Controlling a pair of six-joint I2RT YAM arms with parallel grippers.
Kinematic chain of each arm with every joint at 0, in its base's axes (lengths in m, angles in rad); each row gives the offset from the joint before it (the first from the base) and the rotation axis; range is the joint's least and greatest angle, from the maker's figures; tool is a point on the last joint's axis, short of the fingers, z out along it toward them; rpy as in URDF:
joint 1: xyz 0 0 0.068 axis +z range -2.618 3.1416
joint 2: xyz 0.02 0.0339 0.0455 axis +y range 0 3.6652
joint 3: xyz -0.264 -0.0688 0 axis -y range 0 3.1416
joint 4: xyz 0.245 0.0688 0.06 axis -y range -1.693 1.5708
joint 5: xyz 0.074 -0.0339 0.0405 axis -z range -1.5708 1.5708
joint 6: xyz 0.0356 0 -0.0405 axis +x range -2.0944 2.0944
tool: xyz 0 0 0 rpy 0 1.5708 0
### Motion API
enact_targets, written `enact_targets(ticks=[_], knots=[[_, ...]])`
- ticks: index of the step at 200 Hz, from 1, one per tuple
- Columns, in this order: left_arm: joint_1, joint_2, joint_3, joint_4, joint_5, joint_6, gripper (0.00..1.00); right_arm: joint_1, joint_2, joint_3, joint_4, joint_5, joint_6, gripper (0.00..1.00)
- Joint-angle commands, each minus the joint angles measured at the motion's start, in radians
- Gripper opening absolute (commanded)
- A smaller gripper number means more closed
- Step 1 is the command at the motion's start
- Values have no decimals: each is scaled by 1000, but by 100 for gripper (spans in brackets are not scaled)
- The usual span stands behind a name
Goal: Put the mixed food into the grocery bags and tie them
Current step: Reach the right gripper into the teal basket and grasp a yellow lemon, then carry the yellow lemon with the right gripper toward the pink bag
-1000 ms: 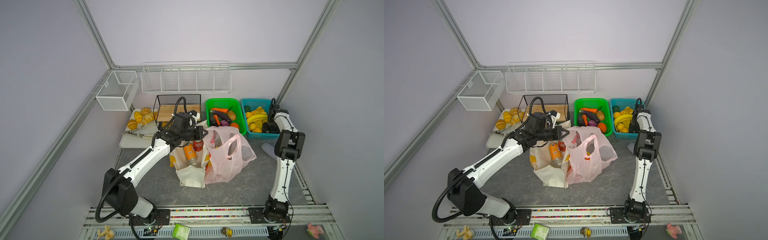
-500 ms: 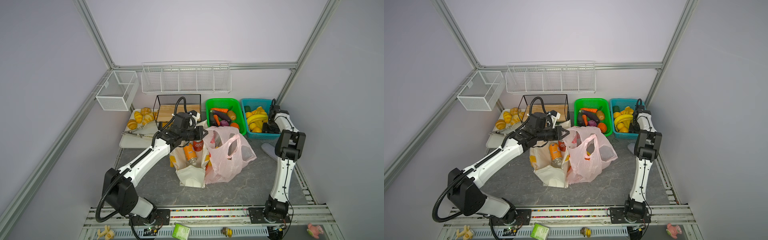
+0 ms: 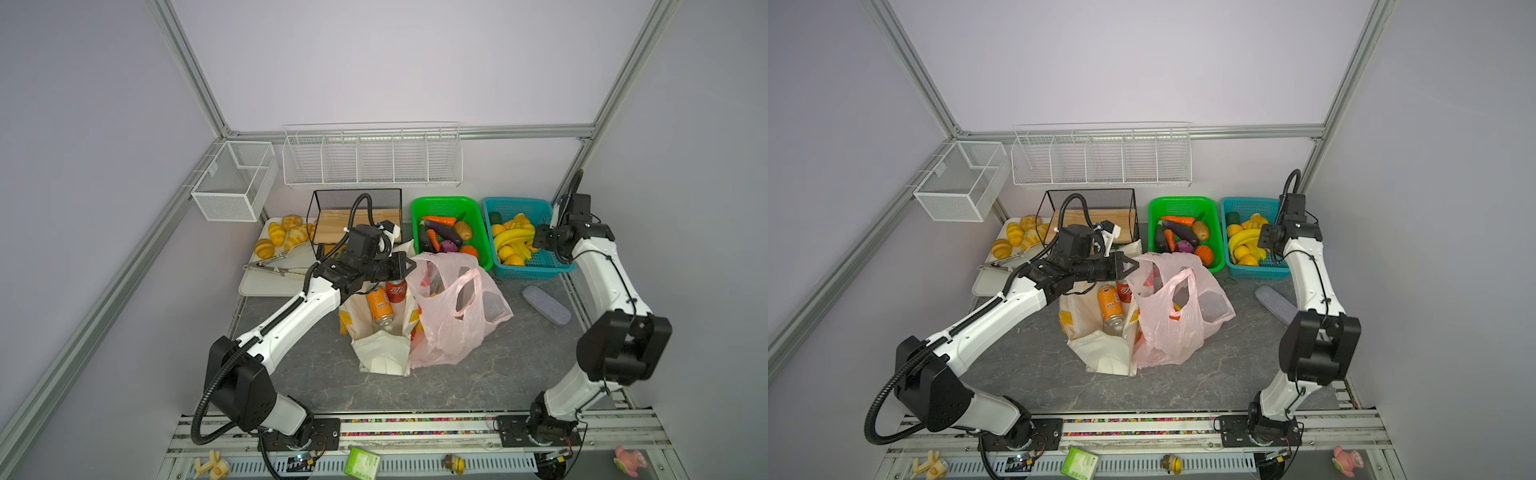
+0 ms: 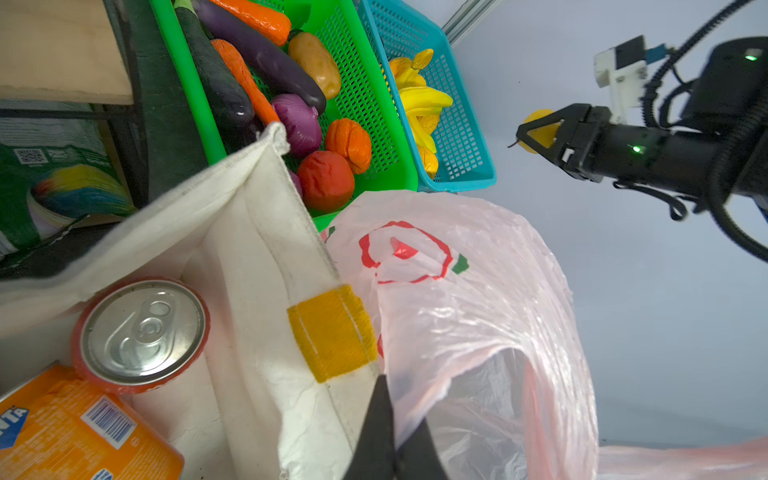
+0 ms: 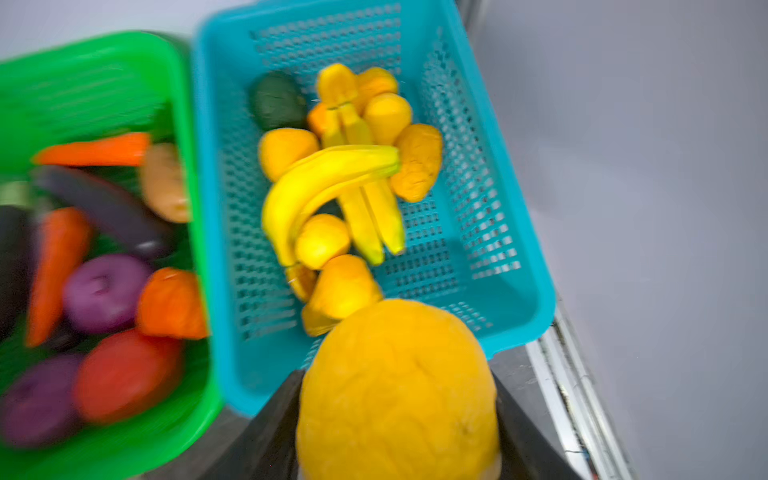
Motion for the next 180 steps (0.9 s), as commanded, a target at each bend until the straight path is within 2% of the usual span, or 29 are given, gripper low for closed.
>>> enact_targets(ticks=[1,34,71,95,127,158,180], knots=[[1,10,-6,10,2,-5,0,58,-165,-167,110,-197,79,40],[1,2,-13,14,-1,-5,0,144,-424,-343,67,-374,95,40],[0,-4,-15,12,-1,-5,0,249,-612,-423,-84,-459,50,41],[0,-7,-13,9,-10,0,0,284,-692,-473,-164,-451,47,42],[0,-3,-13,11,-7,-3,0,293,-714,-575,-160,-485,59,42],[1,-4,-13,12,-7,-3,0,379,-669,-625,-33,-526,104,43],[-1,-5,-15,11,-11,0,0,426,-592,-639,29,-500,111,47]])
